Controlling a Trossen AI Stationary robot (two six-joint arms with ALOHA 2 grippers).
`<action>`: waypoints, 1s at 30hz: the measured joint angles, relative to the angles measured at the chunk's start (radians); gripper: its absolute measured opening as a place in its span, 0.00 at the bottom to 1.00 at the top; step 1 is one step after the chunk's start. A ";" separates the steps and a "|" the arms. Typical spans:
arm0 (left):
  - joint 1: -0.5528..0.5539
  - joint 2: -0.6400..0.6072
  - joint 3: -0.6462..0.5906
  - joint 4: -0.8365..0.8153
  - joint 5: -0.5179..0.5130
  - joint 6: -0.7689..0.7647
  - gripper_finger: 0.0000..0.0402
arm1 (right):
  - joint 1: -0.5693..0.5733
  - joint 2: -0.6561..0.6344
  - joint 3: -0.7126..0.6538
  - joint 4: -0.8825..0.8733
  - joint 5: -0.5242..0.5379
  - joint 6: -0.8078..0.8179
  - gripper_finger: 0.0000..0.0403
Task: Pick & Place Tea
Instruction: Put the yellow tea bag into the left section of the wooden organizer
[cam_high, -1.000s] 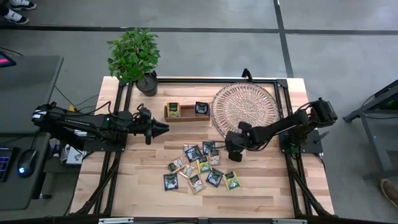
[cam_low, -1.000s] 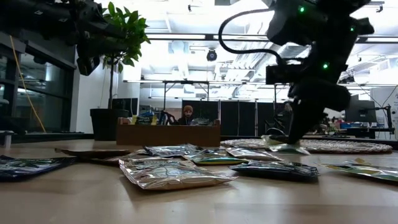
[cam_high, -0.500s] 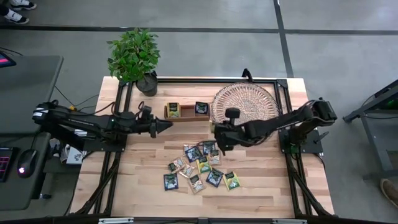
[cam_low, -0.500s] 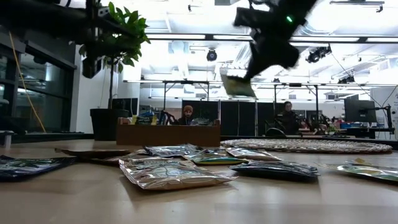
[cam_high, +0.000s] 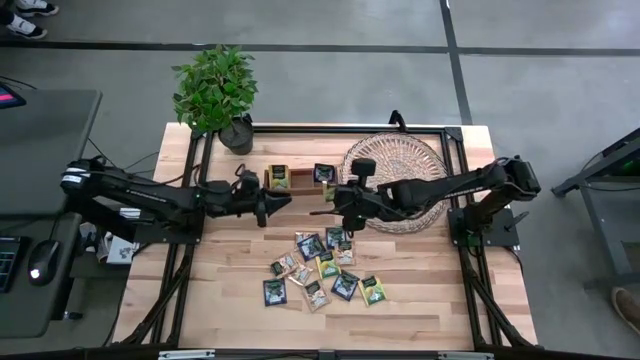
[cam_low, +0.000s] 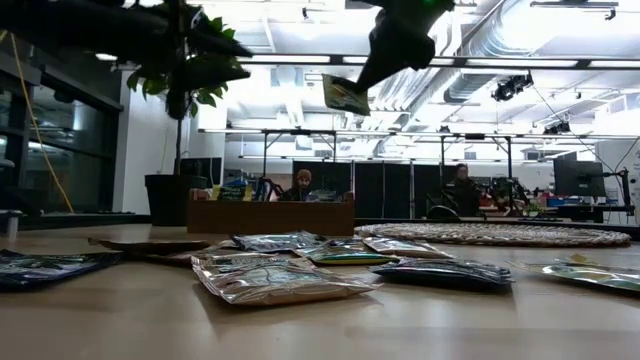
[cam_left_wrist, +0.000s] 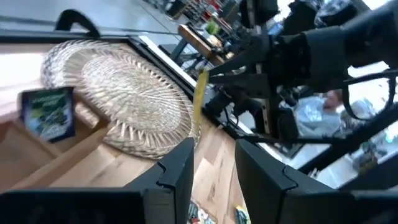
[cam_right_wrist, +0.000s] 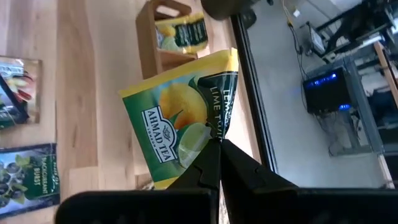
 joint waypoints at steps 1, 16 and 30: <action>0.007 0.015 0.014 -0.001 0.017 0.022 0.29 | 0.004 0.000 0.000 0.007 -0.005 -0.008 0.00; 0.148 0.225 0.190 -0.007 0.185 0.060 0.29 | 0.028 0.000 0.000 0.027 0.042 -0.013 0.00; 0.149 0.371 0.311 -0.009 0.206 0.146 0.29 | 0.027 -0.001 -0.002 0.057 0.052 -0.015 0.00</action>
